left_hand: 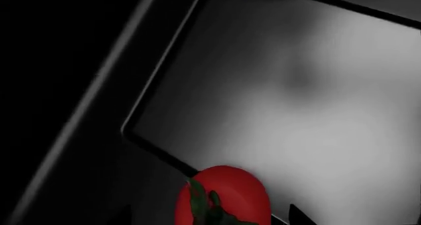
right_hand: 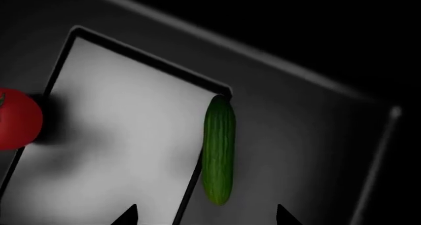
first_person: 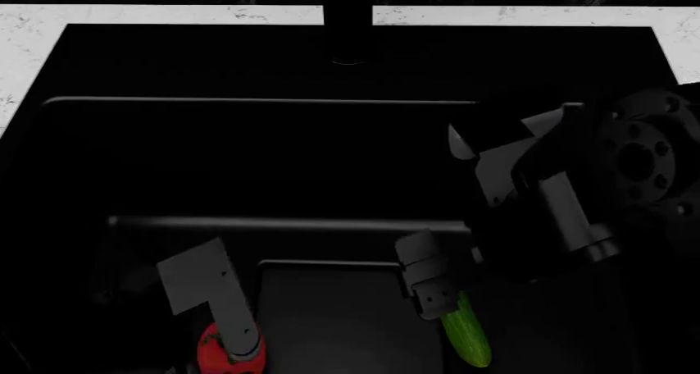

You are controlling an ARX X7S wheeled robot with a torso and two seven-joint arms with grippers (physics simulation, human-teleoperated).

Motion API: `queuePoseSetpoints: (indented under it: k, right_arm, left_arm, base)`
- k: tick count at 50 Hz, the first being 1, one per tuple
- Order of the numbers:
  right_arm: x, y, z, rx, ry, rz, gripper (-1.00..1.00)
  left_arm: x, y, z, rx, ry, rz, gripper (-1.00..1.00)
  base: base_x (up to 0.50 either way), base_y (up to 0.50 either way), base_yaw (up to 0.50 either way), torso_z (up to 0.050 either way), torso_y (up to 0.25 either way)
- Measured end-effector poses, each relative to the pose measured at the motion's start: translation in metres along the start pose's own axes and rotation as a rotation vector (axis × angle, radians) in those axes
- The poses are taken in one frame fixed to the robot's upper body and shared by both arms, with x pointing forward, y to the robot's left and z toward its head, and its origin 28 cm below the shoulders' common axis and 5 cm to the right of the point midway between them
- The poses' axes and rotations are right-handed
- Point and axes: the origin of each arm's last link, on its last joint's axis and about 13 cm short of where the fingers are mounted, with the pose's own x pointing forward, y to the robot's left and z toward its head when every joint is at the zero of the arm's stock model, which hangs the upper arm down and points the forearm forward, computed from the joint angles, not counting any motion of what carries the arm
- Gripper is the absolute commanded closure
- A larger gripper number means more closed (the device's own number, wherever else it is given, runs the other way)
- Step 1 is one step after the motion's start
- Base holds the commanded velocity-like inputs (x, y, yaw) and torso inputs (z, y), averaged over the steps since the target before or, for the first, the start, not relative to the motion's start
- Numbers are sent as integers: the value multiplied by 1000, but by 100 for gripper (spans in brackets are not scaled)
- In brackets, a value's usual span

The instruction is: Pick the vegetables from the sink and place them on the cutting board.

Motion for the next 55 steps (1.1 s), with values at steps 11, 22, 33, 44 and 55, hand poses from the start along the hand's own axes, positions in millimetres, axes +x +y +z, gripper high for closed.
queuePoseSetpoints:
  k: [11,22,33,44,55]
  right_arm:
    - [12,-5,-2,9,12,14,-100]
    - [18,-8,-4,19,18,23,-100]
    - [20,-9,-4,22,19,27,-100]
    - [20,-9,-5,26,12,27,-100]
    - [19,-10,-5,31,9,22,-100]
  left_arm:
    - [19,3,-5,-22,23,-32,-100]
    - [32,5,-9,-69,29,-110,-100]
    - [38,6,-8,-97,16,-159,100]
    - [40,9,-7,-78,13,-162,100]
    - [35,16,-5,-49,-44,1,100]
  base:
    - [0,0,0,0,0]
    - [10,-2,-5,-5,-4]
    - [10,-4,-8,-8,-6]
    - [5,-2,-4,-4,-8]
    - [3,-2,-2,-2,-3]
